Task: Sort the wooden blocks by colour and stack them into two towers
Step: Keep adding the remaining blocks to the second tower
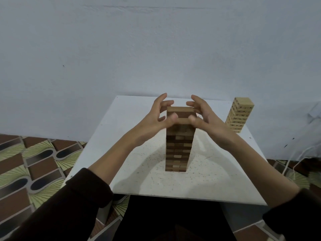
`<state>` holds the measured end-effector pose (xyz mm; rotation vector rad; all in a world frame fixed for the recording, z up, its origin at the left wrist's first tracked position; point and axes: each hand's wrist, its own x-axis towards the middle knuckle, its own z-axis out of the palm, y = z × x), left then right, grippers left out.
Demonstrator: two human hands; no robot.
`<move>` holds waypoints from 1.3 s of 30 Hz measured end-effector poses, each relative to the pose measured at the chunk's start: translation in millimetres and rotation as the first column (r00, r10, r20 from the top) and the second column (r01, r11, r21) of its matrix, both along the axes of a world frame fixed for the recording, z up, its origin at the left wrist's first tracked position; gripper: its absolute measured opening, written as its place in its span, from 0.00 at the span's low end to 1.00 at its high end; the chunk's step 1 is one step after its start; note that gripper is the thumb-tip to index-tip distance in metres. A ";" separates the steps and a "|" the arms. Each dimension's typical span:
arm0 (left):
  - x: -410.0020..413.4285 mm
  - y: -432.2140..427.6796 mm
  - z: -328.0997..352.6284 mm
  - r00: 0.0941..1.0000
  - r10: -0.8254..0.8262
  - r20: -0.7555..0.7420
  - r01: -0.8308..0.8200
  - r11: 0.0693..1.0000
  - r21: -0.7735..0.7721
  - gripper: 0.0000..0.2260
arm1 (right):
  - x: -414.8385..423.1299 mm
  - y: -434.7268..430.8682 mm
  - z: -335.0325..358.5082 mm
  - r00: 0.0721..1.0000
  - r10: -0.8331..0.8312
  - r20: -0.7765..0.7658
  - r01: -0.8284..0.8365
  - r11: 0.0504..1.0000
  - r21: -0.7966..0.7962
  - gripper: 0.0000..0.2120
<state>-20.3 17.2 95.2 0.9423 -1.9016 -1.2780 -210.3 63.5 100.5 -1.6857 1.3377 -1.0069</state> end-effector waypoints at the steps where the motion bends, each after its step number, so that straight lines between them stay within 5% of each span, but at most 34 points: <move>1: -2.1 3.6 -0.2 0.998 0.027 -0.055 -0.024 0.998 0.056 0.49 | 4.1 2.5 -2.1 0.996 -0.054 0.076 0.053 0.998 0.021 0.36; 7: -17.1 13.0 -8.6 0.965 0.121 -0.233 -0.055 0.962 0.269 0.46 | 23.8 11.4 -18.8 0.877 -0.212 0.430 0.178 0.977 0.119 0.36; 15: -23.1 17.1 -15.7 0.956 0.198 -0.216 -0.132 0.949 0.286 0.51 | 30.0 8.6 -21.2 0.886 -0.158 0.436 0.115 0.986 0.125 0.42; 22: -25.3 22.7 -16.0 0.956 0.195 -0.220 -0.118 0.940 0.321 0.44 | 34.4 11.8 -17.1 0.895 -0.150 0.420 0.103 0.986 0.134 0.41; 28: -25.5 31.3 -8.8 0.945 0.195 -0.262 -0.096 0.933 0.346 0.31 | 41.5 21.5 -7.3 0.890 -0.141 0.433 0.096 0.987 0.125 0.24; 39: -25.9 36.1 -10.0 0.955 0.170 -0.242 -0.098 0.954 0.284 0.41 | 38.4 20.1 -17.1 0.890 -0.068 0.452 0.025 0.995 0.100 0.32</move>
